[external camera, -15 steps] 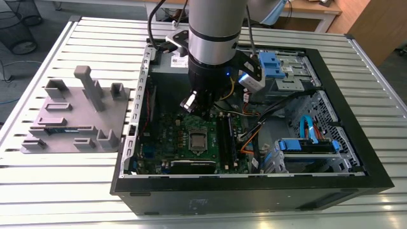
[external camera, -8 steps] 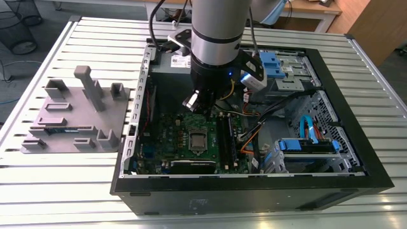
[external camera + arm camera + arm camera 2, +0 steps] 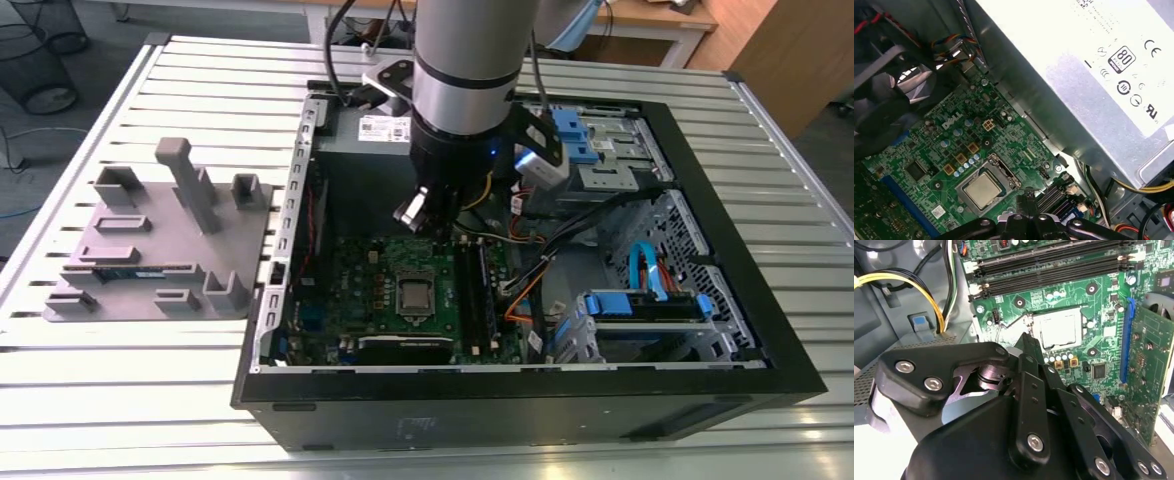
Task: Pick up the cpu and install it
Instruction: 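Install the first cpu locking lever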
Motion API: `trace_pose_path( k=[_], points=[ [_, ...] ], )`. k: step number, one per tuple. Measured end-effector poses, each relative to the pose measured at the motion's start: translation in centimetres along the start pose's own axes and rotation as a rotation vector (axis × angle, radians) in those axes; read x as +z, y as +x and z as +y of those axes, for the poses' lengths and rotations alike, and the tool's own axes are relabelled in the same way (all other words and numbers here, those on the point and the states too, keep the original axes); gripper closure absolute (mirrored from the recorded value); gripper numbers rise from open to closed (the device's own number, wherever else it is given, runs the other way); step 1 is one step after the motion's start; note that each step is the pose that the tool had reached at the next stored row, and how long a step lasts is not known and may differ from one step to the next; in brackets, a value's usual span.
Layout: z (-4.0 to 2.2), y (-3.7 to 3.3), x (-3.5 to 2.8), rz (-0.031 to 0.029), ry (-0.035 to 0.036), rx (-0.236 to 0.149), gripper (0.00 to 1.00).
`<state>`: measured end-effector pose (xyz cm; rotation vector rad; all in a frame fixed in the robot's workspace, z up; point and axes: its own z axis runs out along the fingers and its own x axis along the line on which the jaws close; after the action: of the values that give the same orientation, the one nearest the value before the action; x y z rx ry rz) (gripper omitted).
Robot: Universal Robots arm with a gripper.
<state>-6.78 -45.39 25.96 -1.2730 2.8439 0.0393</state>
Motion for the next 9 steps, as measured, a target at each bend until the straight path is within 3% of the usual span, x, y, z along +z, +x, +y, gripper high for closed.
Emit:
trace_pose_path(
  k=[9],
  points=[
    [-0.07,-0.67,0.10,-0.0017,-0.0024,-0.021,0.89]
  ],
)
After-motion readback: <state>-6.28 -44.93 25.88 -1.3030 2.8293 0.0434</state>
